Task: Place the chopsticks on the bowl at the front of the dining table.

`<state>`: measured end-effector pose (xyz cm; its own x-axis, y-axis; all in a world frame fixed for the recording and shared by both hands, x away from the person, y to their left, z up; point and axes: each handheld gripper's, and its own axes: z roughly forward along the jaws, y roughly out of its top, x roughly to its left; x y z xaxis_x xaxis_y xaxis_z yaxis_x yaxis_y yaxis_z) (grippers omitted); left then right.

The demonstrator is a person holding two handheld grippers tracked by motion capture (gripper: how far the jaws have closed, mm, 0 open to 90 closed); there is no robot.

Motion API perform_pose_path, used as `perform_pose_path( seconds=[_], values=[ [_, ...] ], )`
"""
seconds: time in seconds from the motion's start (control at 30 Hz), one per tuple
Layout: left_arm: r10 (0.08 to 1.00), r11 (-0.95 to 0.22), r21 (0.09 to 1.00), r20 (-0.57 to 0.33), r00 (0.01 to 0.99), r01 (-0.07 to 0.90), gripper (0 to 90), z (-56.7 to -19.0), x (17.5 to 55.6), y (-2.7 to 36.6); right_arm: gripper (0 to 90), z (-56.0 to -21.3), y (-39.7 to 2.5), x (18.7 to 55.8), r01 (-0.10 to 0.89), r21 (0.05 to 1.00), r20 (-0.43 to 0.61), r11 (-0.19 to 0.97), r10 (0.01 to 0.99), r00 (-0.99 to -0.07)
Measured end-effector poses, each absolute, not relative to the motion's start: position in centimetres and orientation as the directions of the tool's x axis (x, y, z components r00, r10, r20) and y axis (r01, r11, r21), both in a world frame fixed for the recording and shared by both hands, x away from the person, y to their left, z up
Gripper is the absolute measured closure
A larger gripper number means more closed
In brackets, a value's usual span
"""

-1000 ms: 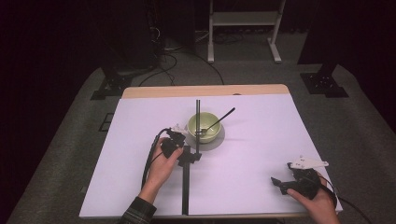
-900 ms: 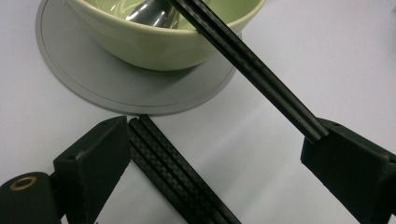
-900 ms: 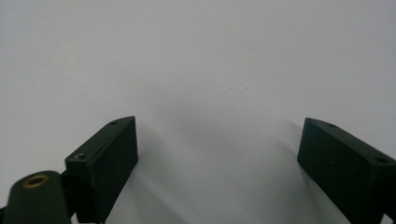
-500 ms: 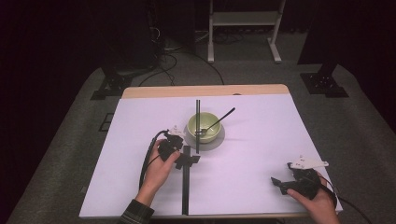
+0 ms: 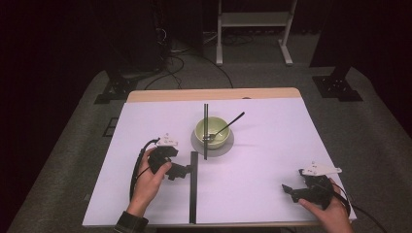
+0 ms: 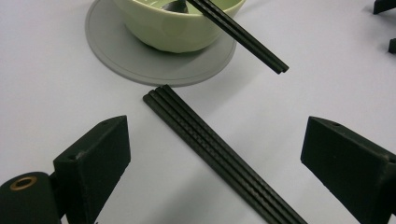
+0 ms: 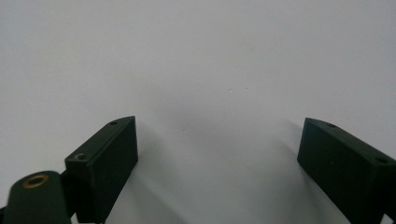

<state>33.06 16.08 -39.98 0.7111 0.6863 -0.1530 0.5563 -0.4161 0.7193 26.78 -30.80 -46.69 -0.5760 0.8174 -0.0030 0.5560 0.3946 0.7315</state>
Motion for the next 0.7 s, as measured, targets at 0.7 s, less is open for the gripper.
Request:
perform_pose_path(
  seconds=[0.7],
  values=[
    [0.705,-0.383,0.774,-0.107,0.701,0.504,7.4,-39.2,31.1,19.6,10.5,-46.7,-30.8,26.8,0.558,0.731,-0.001,0.393,0.818,-0.575]
  ],
)
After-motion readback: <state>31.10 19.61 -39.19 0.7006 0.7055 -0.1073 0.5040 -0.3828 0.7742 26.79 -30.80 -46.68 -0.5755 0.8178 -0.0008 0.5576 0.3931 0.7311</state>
